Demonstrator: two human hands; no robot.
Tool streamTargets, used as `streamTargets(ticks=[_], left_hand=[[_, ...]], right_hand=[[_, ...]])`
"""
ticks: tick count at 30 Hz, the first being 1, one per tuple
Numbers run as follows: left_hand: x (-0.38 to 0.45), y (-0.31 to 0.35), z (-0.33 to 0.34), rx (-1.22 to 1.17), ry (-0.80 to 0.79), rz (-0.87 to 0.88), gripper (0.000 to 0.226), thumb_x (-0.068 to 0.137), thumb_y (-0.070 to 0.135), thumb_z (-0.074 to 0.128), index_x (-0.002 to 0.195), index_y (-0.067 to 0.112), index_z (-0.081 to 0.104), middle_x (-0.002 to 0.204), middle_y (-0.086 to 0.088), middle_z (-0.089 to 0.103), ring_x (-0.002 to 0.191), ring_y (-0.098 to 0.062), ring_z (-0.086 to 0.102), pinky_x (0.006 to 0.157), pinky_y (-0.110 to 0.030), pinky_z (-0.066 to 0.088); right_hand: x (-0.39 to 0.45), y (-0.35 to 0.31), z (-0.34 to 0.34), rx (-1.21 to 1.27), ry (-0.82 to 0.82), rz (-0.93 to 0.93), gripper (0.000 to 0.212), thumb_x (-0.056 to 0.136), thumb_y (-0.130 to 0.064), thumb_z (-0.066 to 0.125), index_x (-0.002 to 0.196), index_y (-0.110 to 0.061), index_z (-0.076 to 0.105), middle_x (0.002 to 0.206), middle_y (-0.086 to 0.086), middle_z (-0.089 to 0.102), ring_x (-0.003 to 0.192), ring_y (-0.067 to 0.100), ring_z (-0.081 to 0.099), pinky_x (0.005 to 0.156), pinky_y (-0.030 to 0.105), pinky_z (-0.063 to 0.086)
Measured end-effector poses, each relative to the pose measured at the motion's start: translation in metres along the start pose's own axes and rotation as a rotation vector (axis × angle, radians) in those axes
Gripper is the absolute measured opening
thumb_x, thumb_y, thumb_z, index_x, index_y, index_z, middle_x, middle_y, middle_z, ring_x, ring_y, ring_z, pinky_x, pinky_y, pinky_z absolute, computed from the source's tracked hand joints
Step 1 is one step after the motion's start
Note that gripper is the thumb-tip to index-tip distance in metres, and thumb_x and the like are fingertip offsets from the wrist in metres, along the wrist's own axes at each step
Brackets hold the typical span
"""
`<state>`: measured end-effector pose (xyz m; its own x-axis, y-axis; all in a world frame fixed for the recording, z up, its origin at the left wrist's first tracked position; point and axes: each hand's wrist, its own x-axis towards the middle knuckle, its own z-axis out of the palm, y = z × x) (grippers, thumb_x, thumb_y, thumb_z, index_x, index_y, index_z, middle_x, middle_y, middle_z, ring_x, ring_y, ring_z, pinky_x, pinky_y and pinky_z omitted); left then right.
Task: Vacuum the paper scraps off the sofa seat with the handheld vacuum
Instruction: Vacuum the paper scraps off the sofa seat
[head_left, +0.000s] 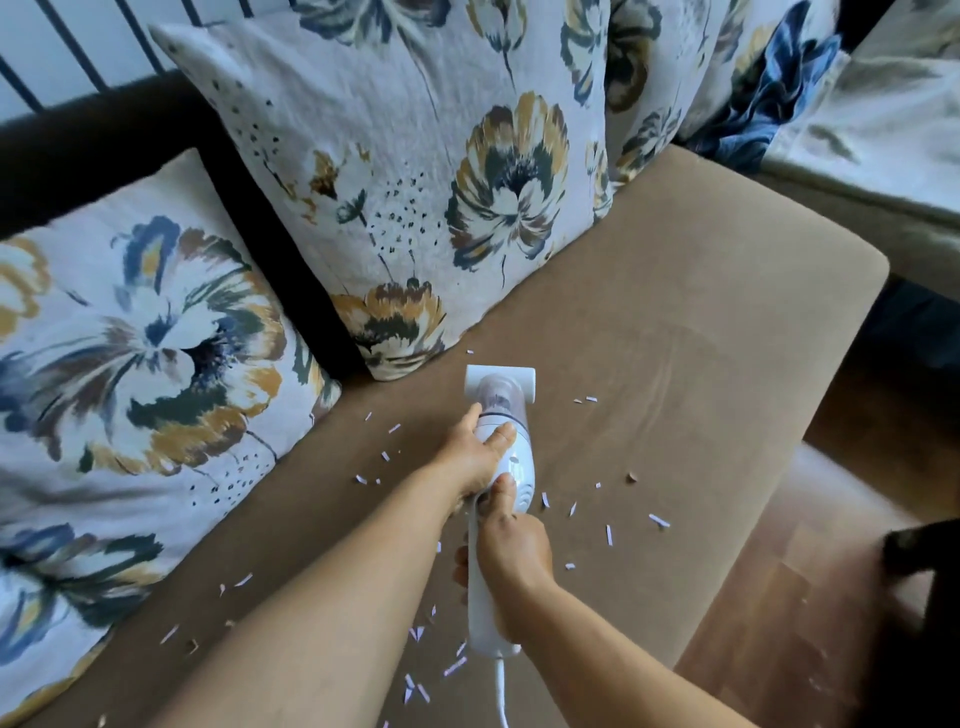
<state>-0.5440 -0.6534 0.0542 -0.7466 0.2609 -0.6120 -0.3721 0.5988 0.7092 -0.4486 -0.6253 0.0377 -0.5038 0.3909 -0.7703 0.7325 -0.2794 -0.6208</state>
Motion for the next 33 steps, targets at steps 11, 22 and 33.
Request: streamTargets(ticks=[11, 22, 33], left_hand=[[0.113, 0.041, 0.012, -0.06, 0.171, -0.114, 0.071, 0.095, 0.052, 0.046, 0.155, 0.029, 0.017, 0.158, -0.004, 0.028, 0.137, -0.031, 0.039, 0.111, -0.042, 0.036], [0.13, 0.043, 0.039, -0.019, 0.186, -0.224, 0.071, 0.098, 0.049, 0.041, 0.157, 0.025, 0.009, 0.157, -0.01, 0.027, 0.133, -0.035, 0.043, 0.101, -0.036, 0.041], [0.081, 0.036, 0.068, 0.048, 0.128, -0.249, 0.072, 0.094, 0.054, 0.038, 0.156, 0.032, 0.008, 0.153, -0.012, 0.035, 0.129, -0.037, 0.046, 0.107, -0.044, 0.04]], right_hand=[[0.105, -0.084, -0.028, -0.169, -0.165, -0.036, 0.071, 0.095, -0.061, 0.03, 0.072, -0.005, 0.066, 0.059, 0.01, 0.063, 0.042, 0.023, 0.057, 0.048, 0.025, 0.048], [0.127, -0.088, -0.054, -0.273, -0.196, 0.073, 0.07, 0.095, -0.062, 0.029, 0.078, -0.003, 0.062, 0.058, 0.011, 0.057, 0.044, 0.022, 0.053, 0.051, 0.026, 0.046], [0.081, -0.057, -0.087, -0.25, -0.11, 0.089, 0.068, 0.094, -0.062, 0.031, 0.073, -0.004, 0.061, 0.053, 0.007, 0.056, 0.038, 0.019, 0.05, 0.05, 0.023, 0.044]])
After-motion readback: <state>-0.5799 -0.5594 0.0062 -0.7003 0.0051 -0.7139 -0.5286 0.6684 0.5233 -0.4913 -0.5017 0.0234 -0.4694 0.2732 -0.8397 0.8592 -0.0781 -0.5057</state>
